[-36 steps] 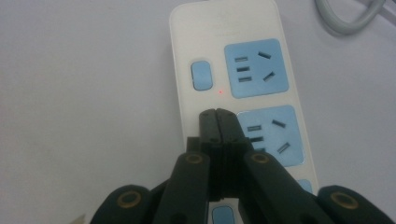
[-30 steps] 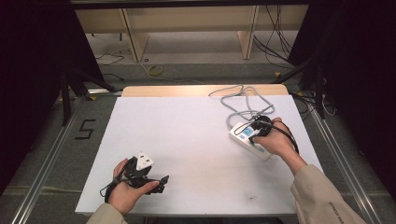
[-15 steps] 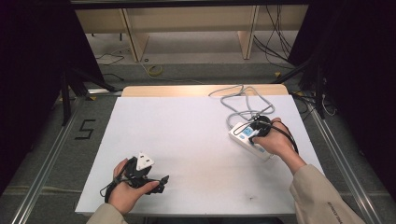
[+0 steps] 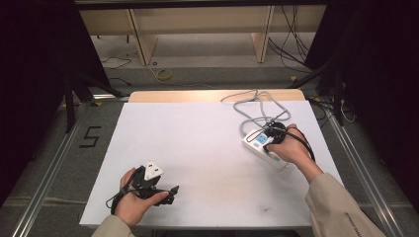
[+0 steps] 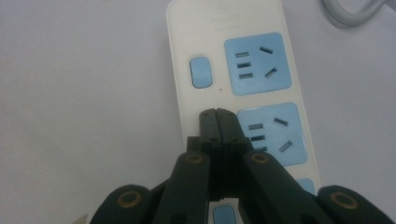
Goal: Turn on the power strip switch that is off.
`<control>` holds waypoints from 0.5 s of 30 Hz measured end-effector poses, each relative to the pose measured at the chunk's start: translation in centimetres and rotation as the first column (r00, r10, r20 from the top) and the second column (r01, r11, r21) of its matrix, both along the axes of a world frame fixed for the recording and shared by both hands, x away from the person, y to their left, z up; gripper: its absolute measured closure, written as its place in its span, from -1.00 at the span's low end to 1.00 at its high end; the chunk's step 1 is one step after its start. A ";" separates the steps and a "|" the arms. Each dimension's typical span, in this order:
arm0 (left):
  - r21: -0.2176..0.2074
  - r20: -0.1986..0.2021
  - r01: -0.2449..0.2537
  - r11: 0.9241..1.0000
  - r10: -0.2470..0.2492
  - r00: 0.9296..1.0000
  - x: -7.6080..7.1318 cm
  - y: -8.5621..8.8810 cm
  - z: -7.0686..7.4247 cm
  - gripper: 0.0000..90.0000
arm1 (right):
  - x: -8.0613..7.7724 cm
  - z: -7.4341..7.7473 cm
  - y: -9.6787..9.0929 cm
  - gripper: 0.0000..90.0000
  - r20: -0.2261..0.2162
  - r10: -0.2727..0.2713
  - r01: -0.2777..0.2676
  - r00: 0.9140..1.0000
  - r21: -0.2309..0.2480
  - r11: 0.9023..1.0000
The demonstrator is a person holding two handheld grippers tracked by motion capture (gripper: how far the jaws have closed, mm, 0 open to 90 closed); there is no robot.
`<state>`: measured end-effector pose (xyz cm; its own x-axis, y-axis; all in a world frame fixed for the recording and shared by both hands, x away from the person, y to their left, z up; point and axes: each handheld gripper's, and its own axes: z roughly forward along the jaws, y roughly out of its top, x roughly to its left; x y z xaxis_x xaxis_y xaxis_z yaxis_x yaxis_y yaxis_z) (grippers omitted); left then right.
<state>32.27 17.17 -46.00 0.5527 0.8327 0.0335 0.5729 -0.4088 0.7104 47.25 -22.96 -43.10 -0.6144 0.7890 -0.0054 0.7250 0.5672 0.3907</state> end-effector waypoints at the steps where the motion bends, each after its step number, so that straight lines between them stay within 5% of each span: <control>1: 0.000 0.000 0.000 1.000 0.000 1.000 0.0 0.0 0.0 -0.91 | 0.0 0.0 0.0 1.00 -0.001 -0.001 0.001 1.000 -0.001 1.000; 15: -0.002 -0.002 0.003 1.000 -0.003 1.000 0.0 0.0 0.0 -0.91 | 0.2 0.0 0.3 1.00 -0.012 -0.001 0.001 1.000 -0.019 1.000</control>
<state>32.28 17.14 -46.03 0.5550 0.8313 0.0310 0.5731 -0.4091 0.7101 47.42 -22.66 -43.07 -0.6138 0.7893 -0.0130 0.7302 0.5739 0.3707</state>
